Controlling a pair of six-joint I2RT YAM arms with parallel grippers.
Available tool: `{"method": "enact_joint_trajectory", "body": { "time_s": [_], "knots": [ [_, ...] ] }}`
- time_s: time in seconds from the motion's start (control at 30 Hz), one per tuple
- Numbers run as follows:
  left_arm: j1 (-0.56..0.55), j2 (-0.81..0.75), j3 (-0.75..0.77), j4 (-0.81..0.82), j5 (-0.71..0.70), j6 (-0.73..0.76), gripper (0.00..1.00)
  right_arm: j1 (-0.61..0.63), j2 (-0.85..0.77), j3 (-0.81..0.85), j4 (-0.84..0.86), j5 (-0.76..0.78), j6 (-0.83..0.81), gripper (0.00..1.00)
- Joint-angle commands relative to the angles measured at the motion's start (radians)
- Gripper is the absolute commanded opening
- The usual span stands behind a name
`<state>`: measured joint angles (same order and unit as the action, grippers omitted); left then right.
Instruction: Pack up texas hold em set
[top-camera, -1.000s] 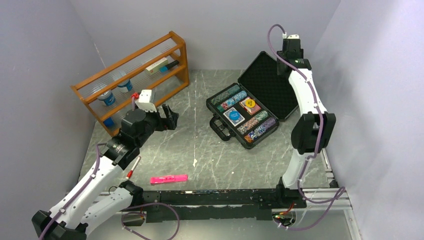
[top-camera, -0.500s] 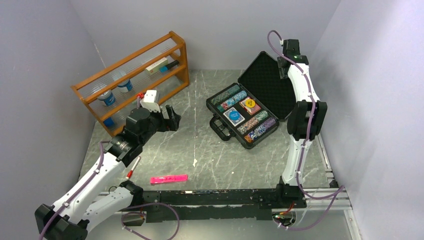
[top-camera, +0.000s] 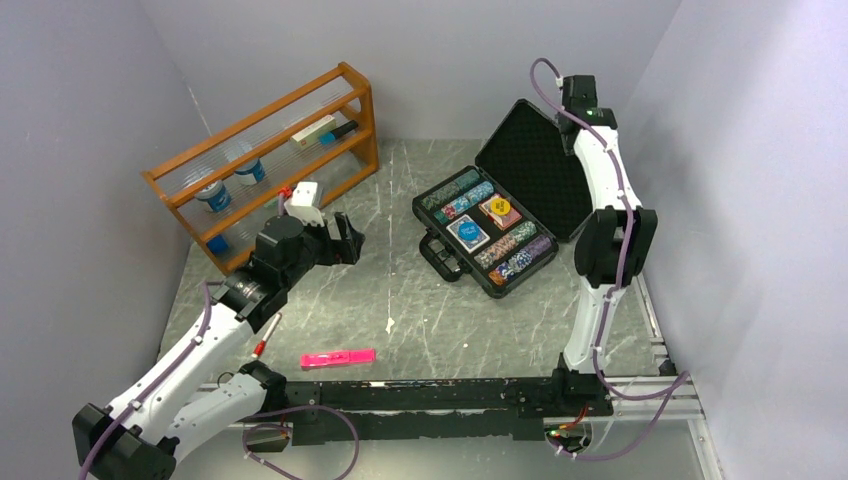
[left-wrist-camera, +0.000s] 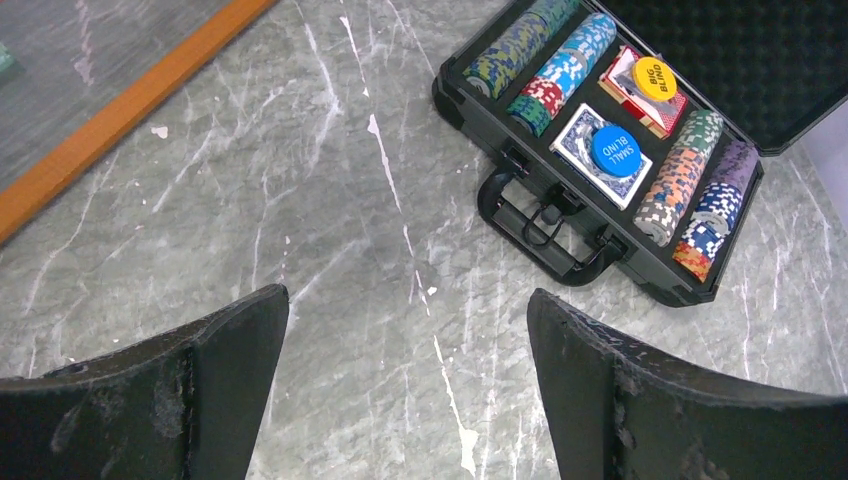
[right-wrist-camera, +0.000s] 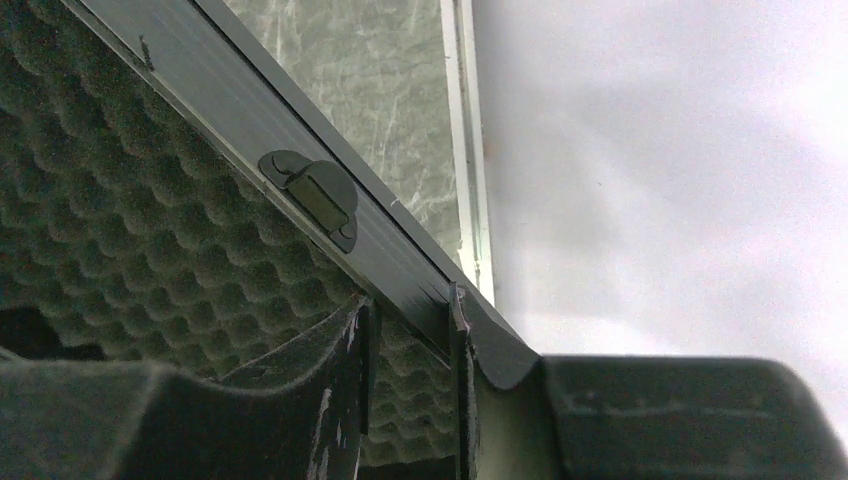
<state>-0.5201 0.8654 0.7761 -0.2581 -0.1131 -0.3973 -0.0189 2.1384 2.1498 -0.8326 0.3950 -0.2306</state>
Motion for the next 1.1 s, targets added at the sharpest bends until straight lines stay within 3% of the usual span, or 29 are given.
{"method": "enact_joint_trajectory", "body": {
  "time_s": [0.0,0.37,0.47,0.77,0.9,1.07],
  "knots": [
    [0.002,-0.007,-0.004,0.034,0.016,-0.002,0.94,0.156,-0.120,-0.156,-0.097,-0.109,0.127,0.25],
    [0.003,-0.001,-0.001,0.036,0.028,-0.006,0.93,0.405,-0.392,-0.510,-0.079,-0.035,0.290,0.28],
    [0.003,-0.006,-0.009,0.040,0.026,-0.012,0.93,0.436,-0.483,-0.616,-0.074,-0.115,0.291,0.28],
    [0.003,0.012,-0.007,0.056,0.062,-0.014,0.92,0.458,-0.768,-0.802,0.065,-0.596,0.305,0.33],
    [0.003,0.025,-0.015,0.061,0.084,-0.034,0.92,0.458,-0.799,-0.836,0.132,-0.629,0.355,0.36],
    [0.002,0.029,-0.038,0.074,0.103,-0.065,0.92,0.459,-0.750,-0.875,0.202,-0.540,0.415,0.40]
  ]
}}
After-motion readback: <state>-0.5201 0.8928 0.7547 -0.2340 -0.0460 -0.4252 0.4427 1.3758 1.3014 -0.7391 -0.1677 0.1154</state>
